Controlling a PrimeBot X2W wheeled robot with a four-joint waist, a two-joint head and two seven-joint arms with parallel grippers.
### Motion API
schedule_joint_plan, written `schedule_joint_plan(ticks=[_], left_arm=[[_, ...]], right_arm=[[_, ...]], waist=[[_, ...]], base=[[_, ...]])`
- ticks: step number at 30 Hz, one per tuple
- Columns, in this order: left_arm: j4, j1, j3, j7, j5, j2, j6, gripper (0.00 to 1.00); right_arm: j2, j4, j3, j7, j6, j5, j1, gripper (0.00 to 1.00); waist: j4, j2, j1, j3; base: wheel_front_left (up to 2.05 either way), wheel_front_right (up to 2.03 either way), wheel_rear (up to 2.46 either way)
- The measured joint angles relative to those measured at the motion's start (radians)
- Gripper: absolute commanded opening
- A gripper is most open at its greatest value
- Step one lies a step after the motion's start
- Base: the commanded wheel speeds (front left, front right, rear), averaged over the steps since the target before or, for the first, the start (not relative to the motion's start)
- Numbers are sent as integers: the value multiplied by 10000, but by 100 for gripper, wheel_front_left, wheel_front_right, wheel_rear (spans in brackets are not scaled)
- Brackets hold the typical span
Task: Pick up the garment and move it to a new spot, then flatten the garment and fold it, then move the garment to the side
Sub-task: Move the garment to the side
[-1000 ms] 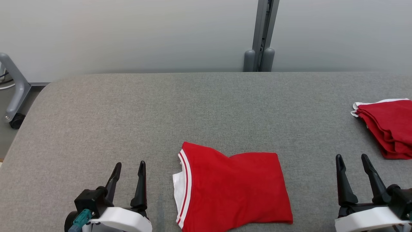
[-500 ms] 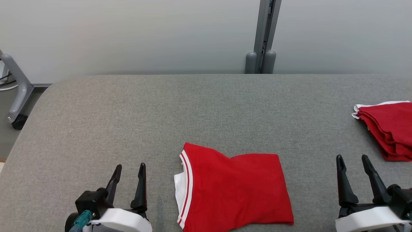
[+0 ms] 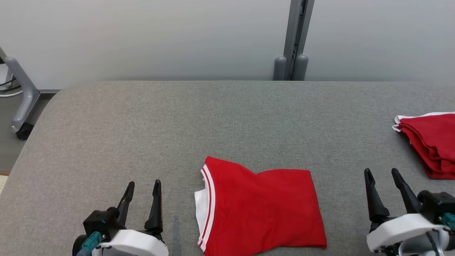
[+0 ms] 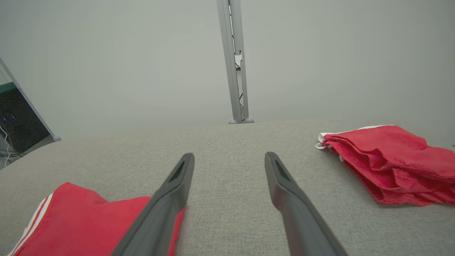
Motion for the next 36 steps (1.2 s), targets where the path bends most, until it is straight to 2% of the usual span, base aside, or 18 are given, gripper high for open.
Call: schedule_joint_plan(ticks=[5,8,12,20,30,31,32,33,35,36], left_arm=[[40,-22,-31,2,33,-82,-81,100],[82,-72,-23,0,50,-140,-117,100],[127,-94,-2,0,88,-234,-173,100],[186,-205,94,0,188,-339,-276,100],[274,-245,226,0,334,-437,-395,100],[274,-245,226,0,334,-437,-395,100],[272,-245,244,0,355,-449,-397,100],[274,-246,267,0,357,-464,-422,100],[274,-246,313,0,380,-483,-424,100],[276,-246,336,0,382,-493,-424,100]], right_arm=[[-94,552,481,1969,0,153,-417,100],[-464,861,1078,3216,0,838,-605,100],[-1011,1106,1716,4257,0,1871,-731,100],[-1659,1847,2368,5116,0,3340,-1387,100],[-1893,2995,3160,5444,0,4527,-2244,100],[-1893,2995,3160,5444,0,4527,-2244,96],[-1904,3070,3250,5476,0,4617,-2310,63],[-1942,3137,3373,5488,0,4675,-2367,47],[-2010,3231,3563,5509,0,4794,-2484,31],[-2033,3252,3685,5471,0,4813,-2531,0]], waist=[[197,0,0,70],[357,0,0,142],[580,0,0,247],[948,0,0,548],[1315,0,0,822],[1315,0,0,822],[1330,0,0,837],[1338,0,0,851],[1326,0,0,877],[1312,0,0,889]], base=[[0,0,0],[0,0,0],[0,0,0],[0,0,0],[0,0,0],[0,0,0],[0,0,0],[0,0,0],[0,0,0],[0,0,0]])
